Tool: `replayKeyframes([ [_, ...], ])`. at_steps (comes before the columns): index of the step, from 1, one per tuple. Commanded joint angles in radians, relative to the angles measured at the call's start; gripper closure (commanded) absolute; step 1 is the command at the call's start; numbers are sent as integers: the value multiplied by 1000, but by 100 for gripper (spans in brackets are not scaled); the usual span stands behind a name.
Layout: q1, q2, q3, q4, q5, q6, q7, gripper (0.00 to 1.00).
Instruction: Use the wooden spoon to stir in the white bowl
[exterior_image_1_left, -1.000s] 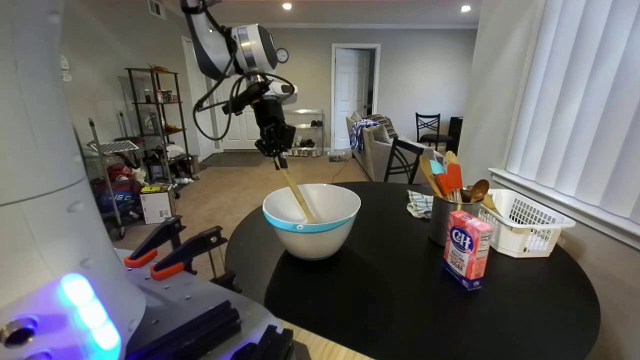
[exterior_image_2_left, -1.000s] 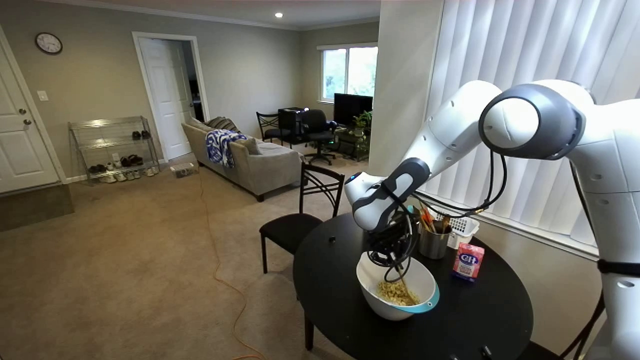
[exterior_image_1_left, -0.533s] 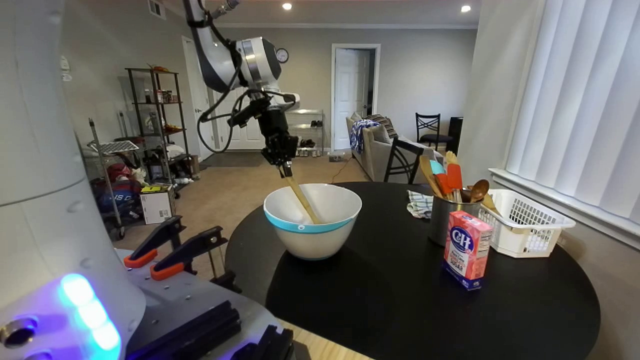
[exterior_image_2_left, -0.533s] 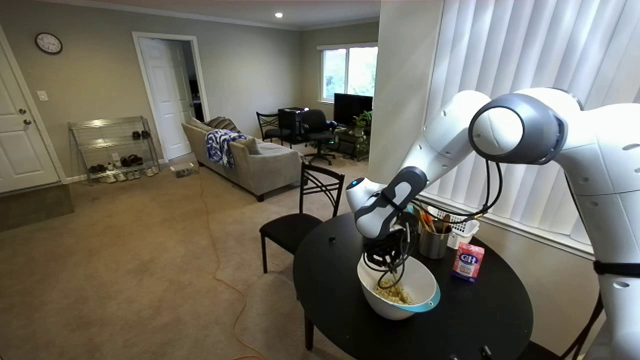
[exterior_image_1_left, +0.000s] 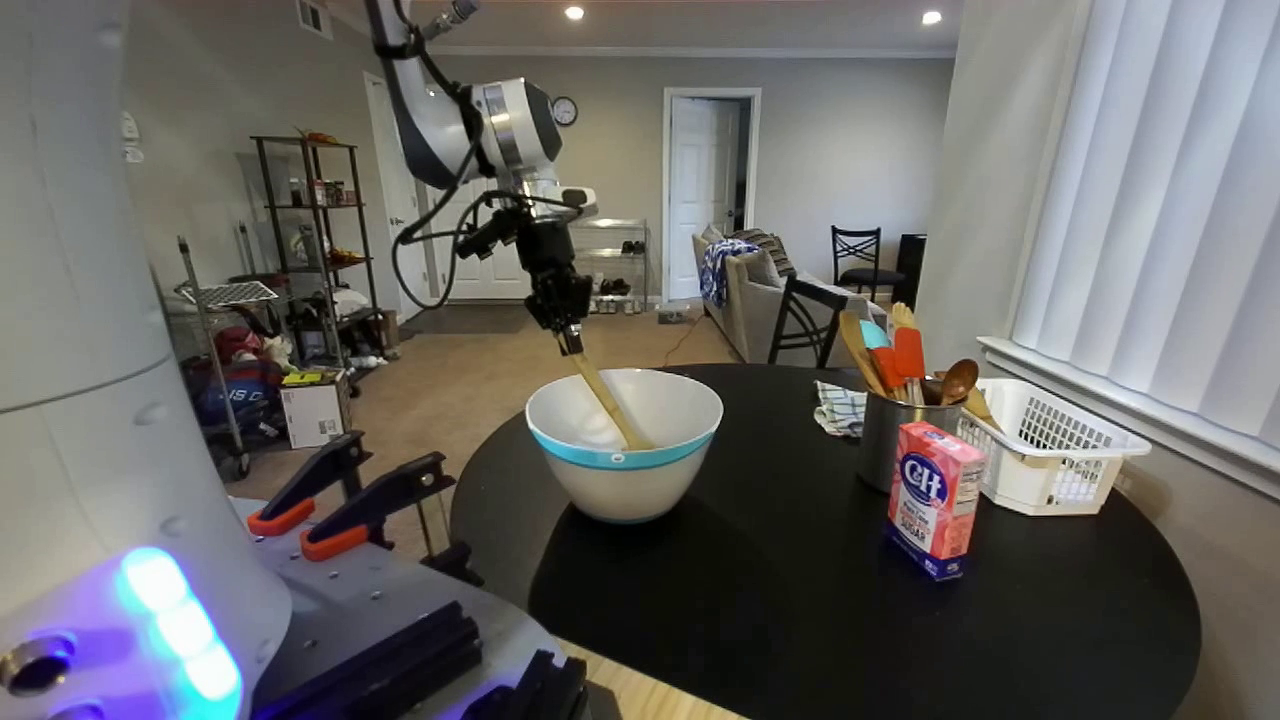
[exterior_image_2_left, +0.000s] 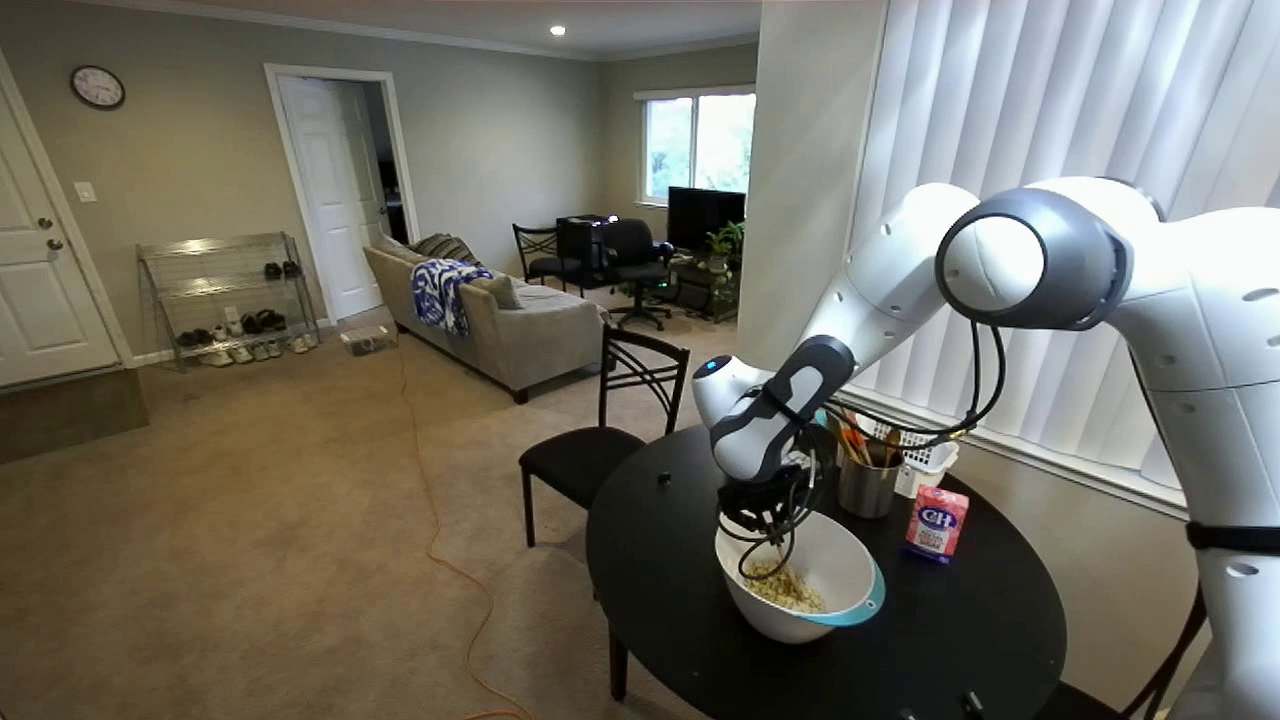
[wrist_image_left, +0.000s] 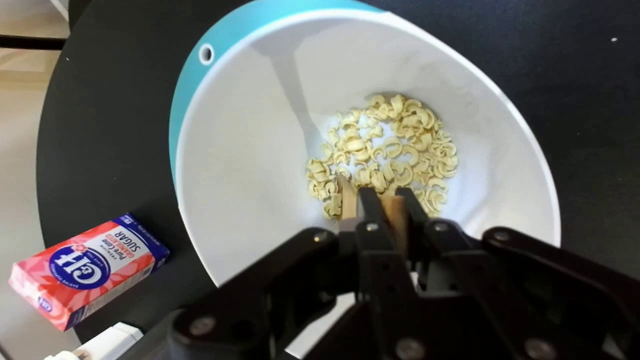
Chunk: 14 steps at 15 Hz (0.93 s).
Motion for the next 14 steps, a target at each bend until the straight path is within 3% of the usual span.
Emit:
replayKeyframes([
  [1, -18, -19, -7, -50, -4, 163, 8, 96],
  [10, -81, -63, 21, -171, 68, 494, -154, 96],
  [14, -104, -69, 40, -204, 139, 537, -299, 96],
])
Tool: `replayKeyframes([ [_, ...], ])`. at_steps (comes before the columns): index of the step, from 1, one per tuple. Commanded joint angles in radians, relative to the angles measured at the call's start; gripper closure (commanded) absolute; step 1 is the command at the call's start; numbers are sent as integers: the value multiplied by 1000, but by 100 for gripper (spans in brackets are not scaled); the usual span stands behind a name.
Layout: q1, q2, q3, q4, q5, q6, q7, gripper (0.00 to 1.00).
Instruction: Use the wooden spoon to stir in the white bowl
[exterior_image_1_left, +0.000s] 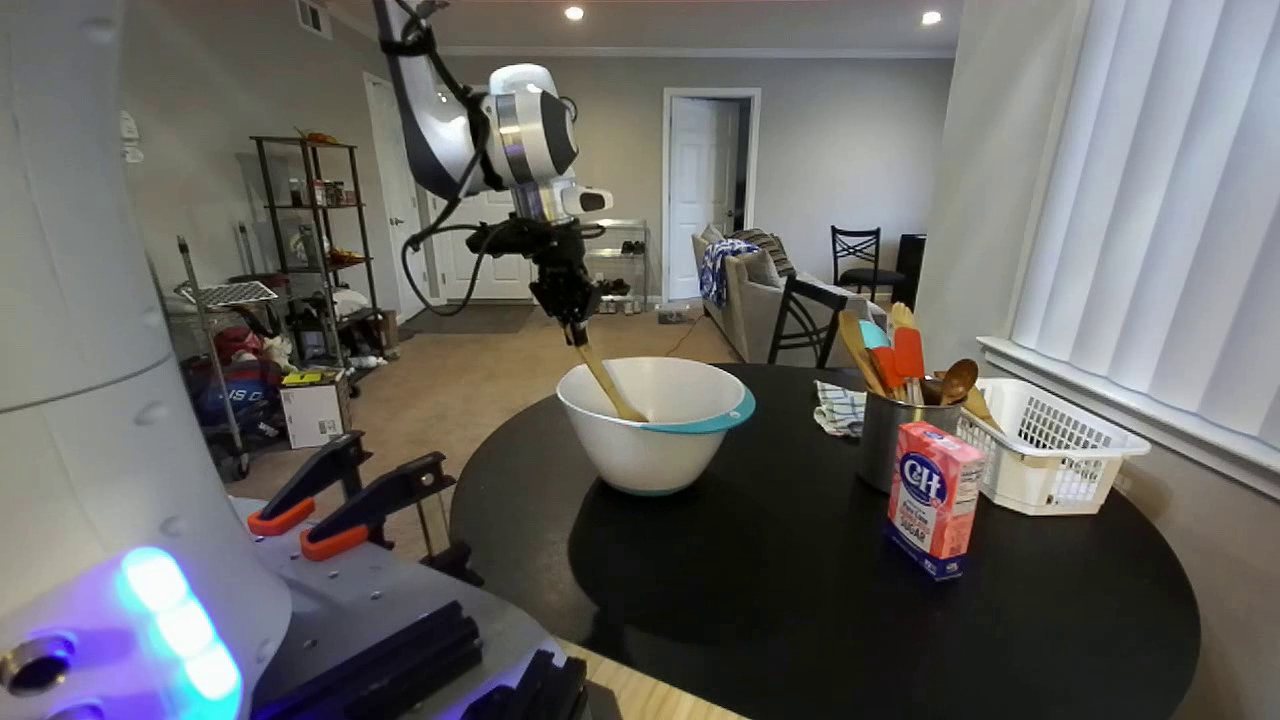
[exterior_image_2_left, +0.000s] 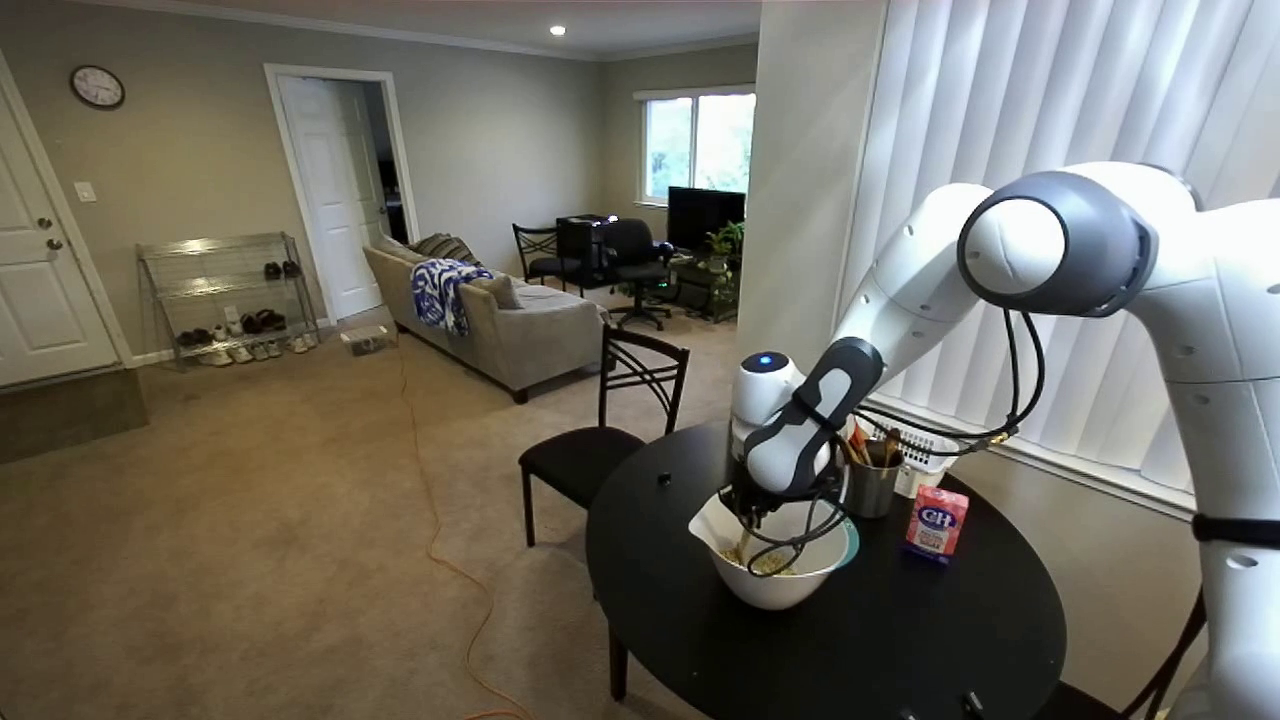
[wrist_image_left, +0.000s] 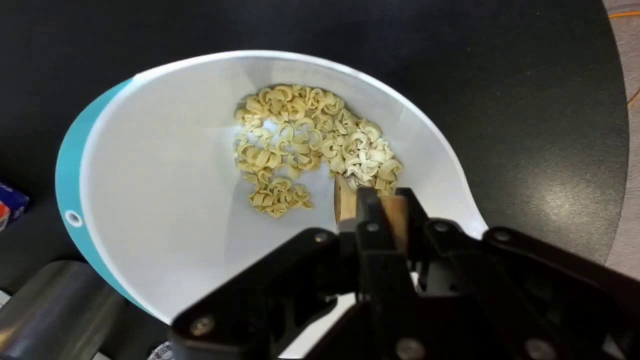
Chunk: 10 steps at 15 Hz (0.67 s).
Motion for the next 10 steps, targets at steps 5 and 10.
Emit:
replayKeyframes([
  [5, -44, -37, 47, -45, 152, -9, -324, 95],
  [10, -35, -40, 42, -18, 136, -182, -444, 95],
])
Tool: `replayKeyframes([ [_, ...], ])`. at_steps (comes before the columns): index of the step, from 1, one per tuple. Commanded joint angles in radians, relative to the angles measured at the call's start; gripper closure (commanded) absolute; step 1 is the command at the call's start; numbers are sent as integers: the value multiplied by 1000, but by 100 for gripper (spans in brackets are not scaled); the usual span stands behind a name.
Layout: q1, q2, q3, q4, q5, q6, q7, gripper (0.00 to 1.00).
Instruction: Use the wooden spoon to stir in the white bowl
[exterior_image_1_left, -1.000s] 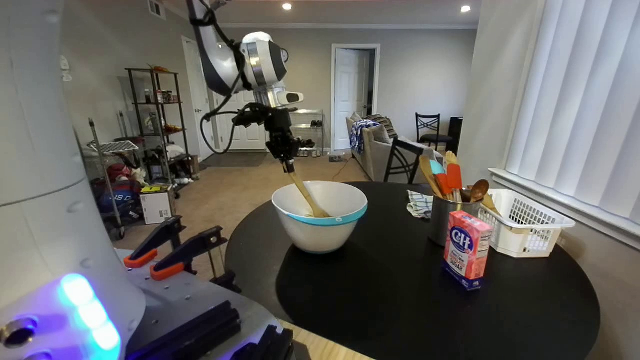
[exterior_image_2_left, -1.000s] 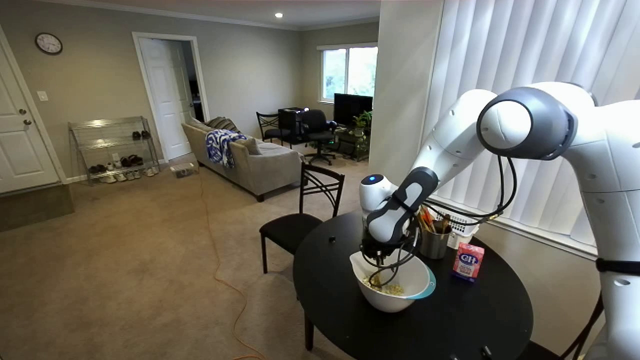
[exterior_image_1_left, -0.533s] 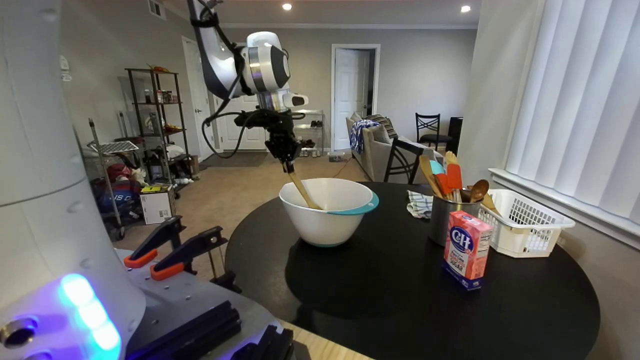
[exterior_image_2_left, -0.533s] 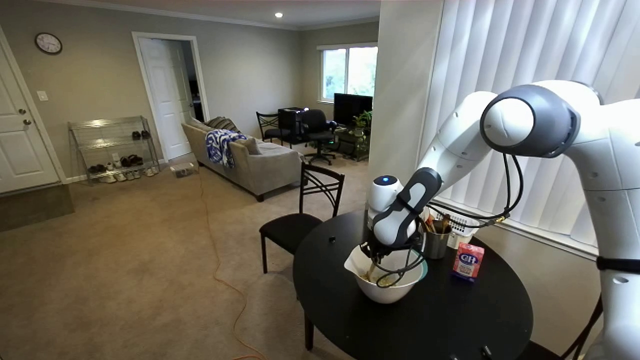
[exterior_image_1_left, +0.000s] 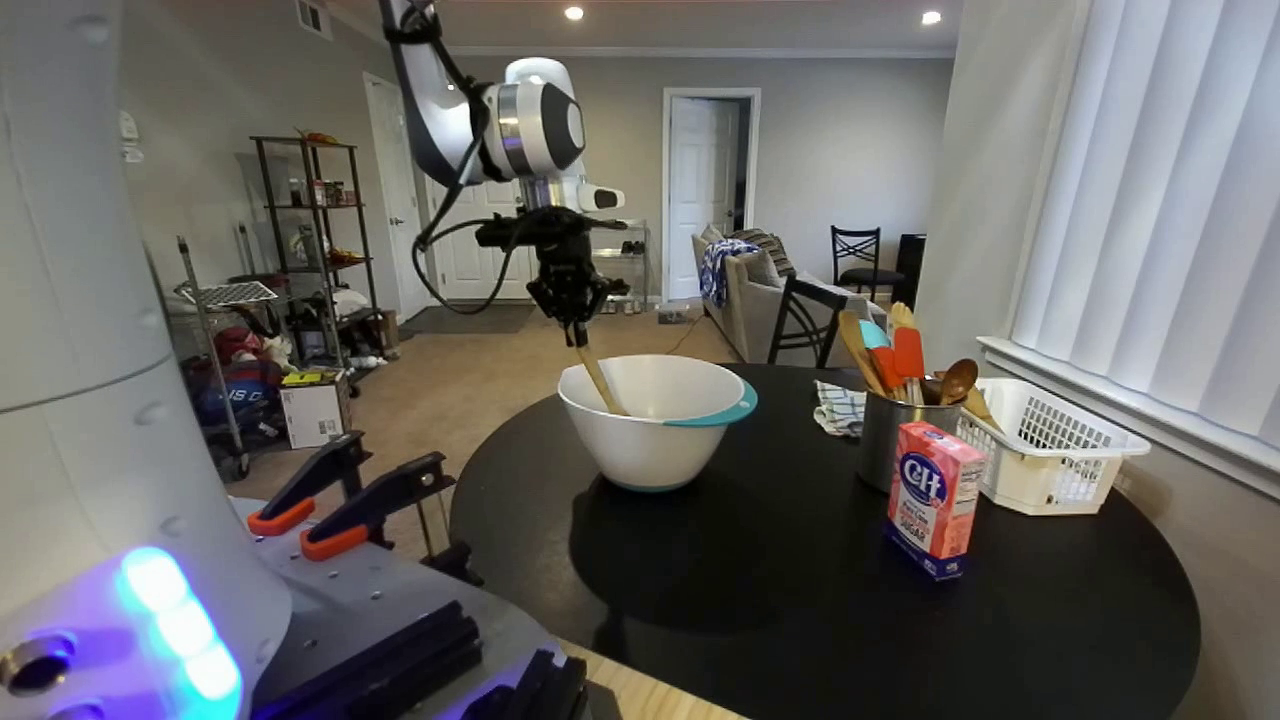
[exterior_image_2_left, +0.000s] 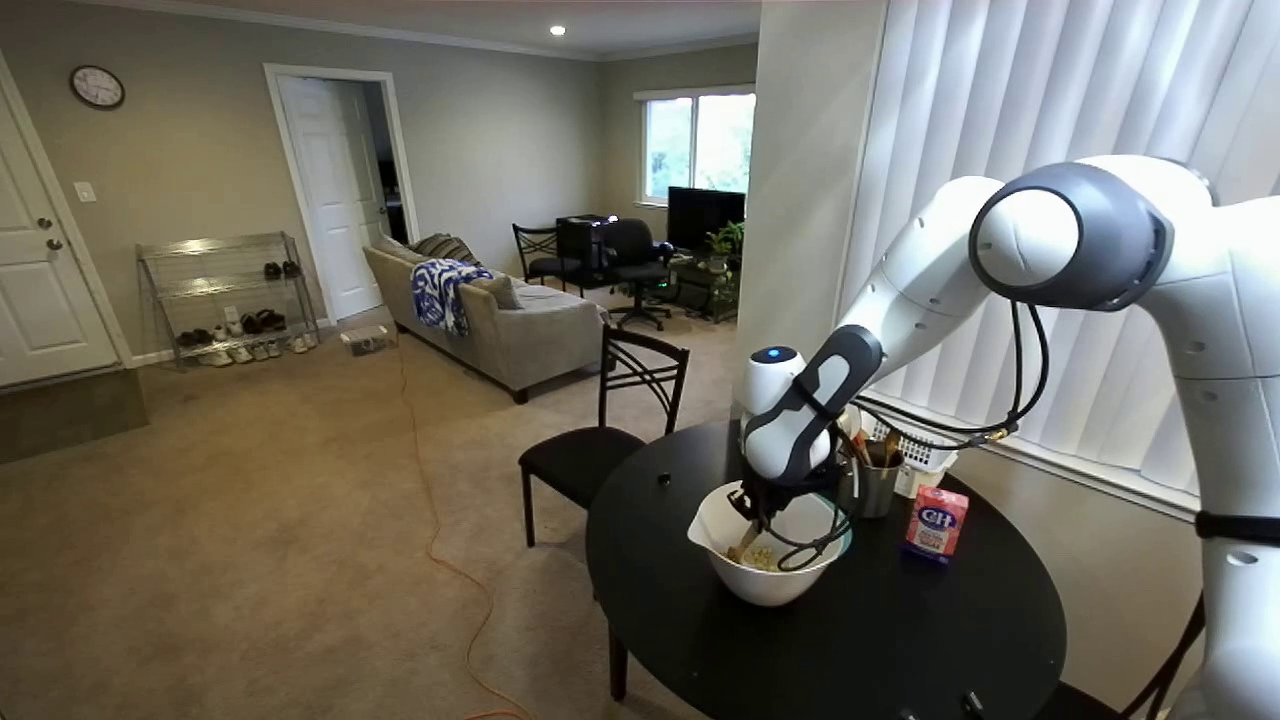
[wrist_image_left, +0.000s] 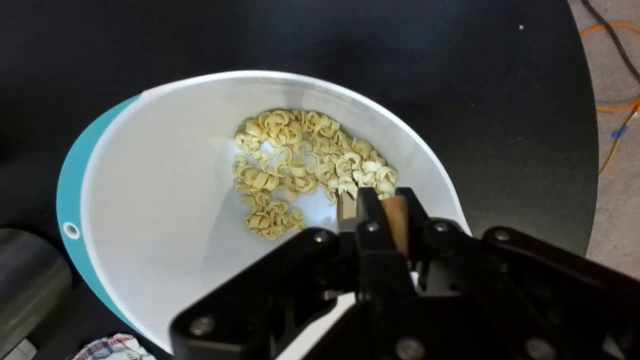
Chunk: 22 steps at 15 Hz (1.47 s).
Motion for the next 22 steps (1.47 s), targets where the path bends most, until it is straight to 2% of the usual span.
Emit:
replayKeyframes([
  [1, -2, -13, 24, 2, 16, -158, -113, 95],
  [5, 6, -2, 34, 38, -7, -303, -155, 95],
  [11, 9, 11, 44, 76, -37, -426, -186, 95],
  [17, 56, 24, 13, 119, -187, -648, -120, 95],
  [22, 68, 39, 16, 149, -282, -736, -100, 95],
])
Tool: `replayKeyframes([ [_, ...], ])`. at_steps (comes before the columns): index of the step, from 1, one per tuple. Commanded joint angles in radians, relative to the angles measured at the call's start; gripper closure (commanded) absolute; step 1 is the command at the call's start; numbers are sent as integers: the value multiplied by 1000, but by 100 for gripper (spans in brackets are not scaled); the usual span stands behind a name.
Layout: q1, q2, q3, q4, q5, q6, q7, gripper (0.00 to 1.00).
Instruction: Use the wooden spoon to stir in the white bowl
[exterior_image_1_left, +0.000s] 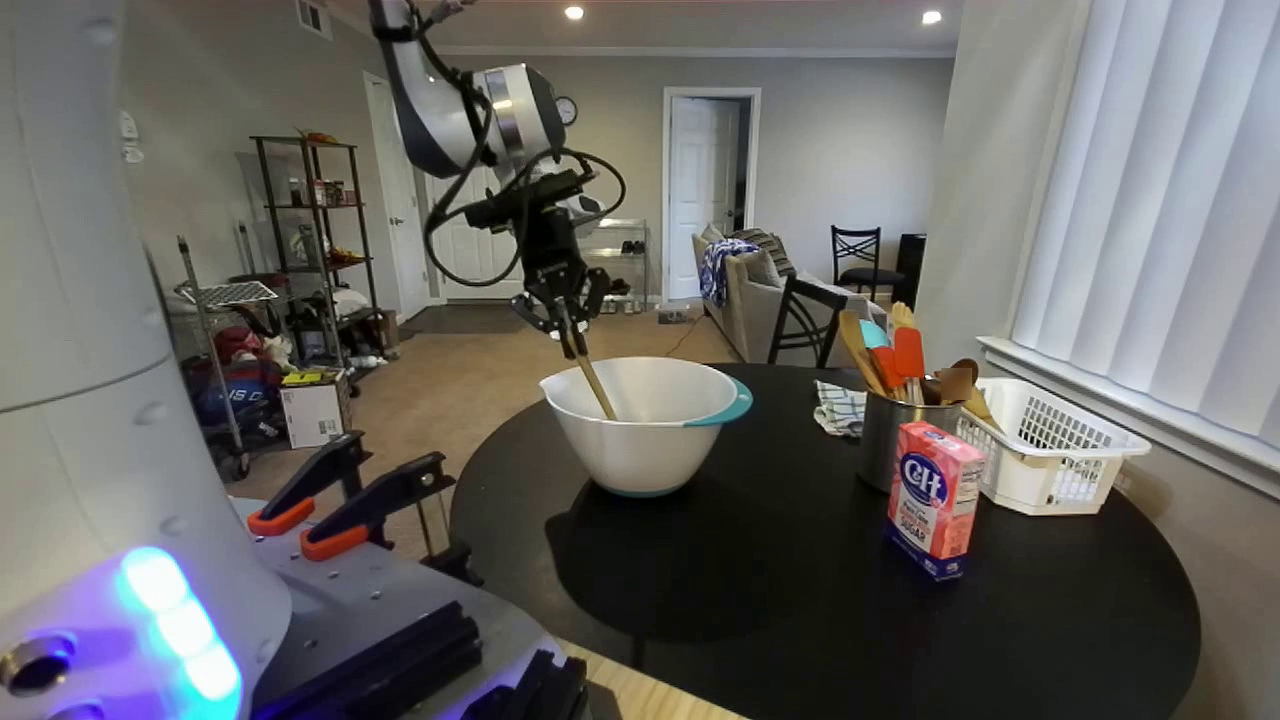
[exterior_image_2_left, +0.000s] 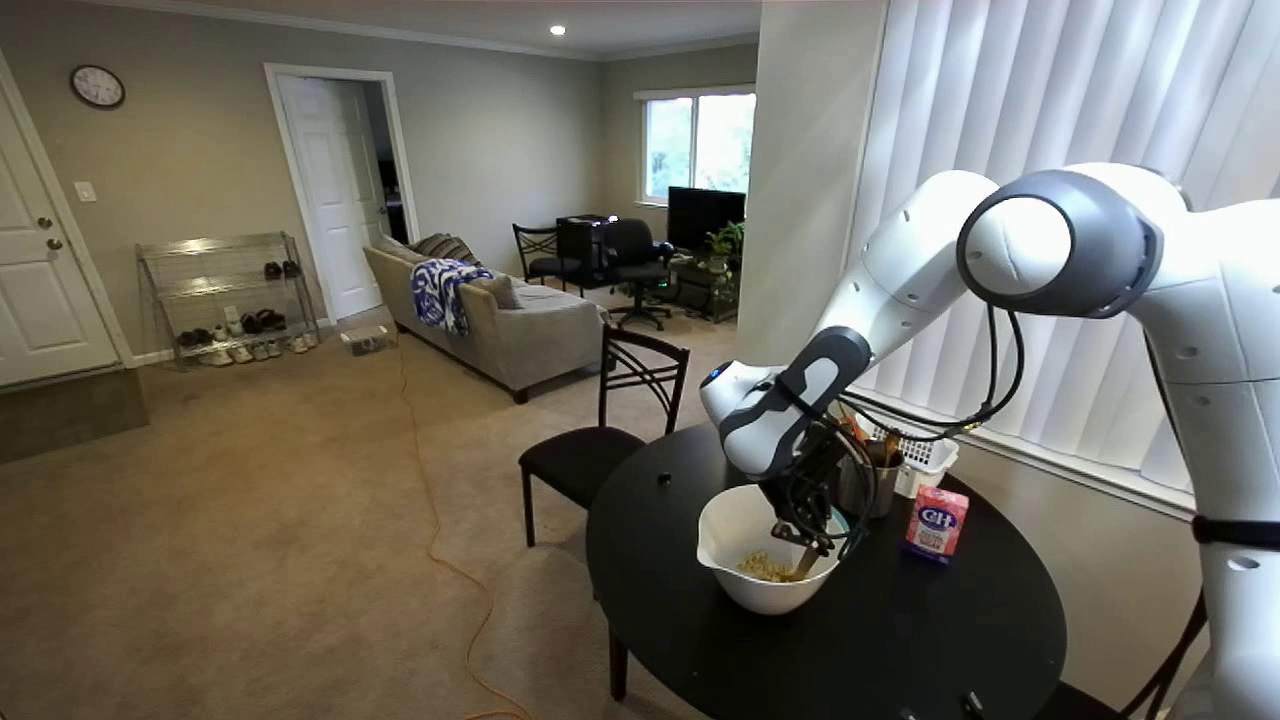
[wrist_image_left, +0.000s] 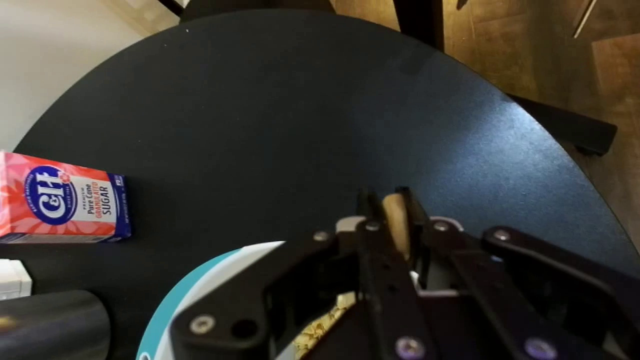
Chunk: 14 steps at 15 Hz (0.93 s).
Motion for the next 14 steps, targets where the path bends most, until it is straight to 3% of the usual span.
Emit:
replayKeyframes([
  [1, 24, 18, -6, 28, -77, -59, 44, 96],
  [6, 48, 51, 1, 81, -125, -52, 103, 96],
  [14, 69, 104, 5, 170, -109, -30, 117, 96],
])
